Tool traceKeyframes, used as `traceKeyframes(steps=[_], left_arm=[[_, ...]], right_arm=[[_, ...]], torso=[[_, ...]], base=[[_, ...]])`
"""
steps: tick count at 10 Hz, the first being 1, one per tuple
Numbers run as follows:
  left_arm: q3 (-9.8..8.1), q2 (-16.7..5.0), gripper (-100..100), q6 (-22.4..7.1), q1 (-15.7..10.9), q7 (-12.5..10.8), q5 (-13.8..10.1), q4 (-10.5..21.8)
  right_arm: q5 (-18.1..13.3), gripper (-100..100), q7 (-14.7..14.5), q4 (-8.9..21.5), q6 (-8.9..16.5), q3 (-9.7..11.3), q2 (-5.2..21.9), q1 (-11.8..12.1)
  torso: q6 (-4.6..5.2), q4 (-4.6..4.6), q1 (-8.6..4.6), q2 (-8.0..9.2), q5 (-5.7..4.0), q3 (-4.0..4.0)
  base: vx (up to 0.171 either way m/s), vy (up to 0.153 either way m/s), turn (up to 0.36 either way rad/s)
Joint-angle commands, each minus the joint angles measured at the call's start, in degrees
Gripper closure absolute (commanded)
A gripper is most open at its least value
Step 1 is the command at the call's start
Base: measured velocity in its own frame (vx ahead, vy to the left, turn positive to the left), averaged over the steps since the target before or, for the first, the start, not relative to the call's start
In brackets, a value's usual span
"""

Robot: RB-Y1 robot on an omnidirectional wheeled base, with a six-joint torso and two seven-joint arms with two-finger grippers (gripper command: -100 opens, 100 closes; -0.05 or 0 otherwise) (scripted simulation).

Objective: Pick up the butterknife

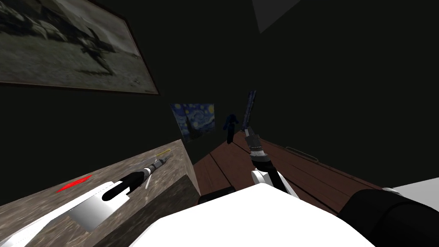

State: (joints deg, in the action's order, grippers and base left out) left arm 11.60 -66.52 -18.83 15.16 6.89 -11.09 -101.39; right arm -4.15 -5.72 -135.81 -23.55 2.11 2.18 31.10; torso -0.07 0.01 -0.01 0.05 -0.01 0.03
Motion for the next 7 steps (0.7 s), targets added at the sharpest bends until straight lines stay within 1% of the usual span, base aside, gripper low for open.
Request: traceKeyframes(steps=[1, 4, 5, 7], left_arm=[[1.05, -0.63, -100, -0.04, -0.68, 0.0, -0.23, 1.95], [3.09, -4.89, -100, -2.51, 1.46, -0.94, -0.95, 5.86], [3.09, -4.89, -100, -2.51, 1.46, -0.94, -0.95, 5.86], [4.52, -7.16, -100, -3.85, 2.89, -1.53, -1.44, 8.05]], right_arm=[[0.0, 0, 0.0, 0.0, 0.0, 0.0, 0.0, 0.0], [0.0, 0, 0.0, 0.0, 0.0, 0.0, 0.0, 0.0], [0.0, 0, 0.0, 0.0, 0.0, 0.0, 0.0, 0.0], [0.0, 0, 0.0, 0.0, 0.0, 0.0, 0.0, 0.0]], torso=[[0.0, 0.0, 0.0, 0.0, 0.0, 0.0], [0.01, -0.01, 0.0, -0.04, 0.0, -0.02], [0.01, -0.01, -0.01, -0.06, 0.0, -0.04], [-0.01, 0.0, -0.03, -0.01, -0.01, 0.0]], base=[[0.011, -0.001, -0.033], [0.025, -0.006, -0.111], [0.023, -0.004, -0.03], [0.024, -0.012, -0.082]])
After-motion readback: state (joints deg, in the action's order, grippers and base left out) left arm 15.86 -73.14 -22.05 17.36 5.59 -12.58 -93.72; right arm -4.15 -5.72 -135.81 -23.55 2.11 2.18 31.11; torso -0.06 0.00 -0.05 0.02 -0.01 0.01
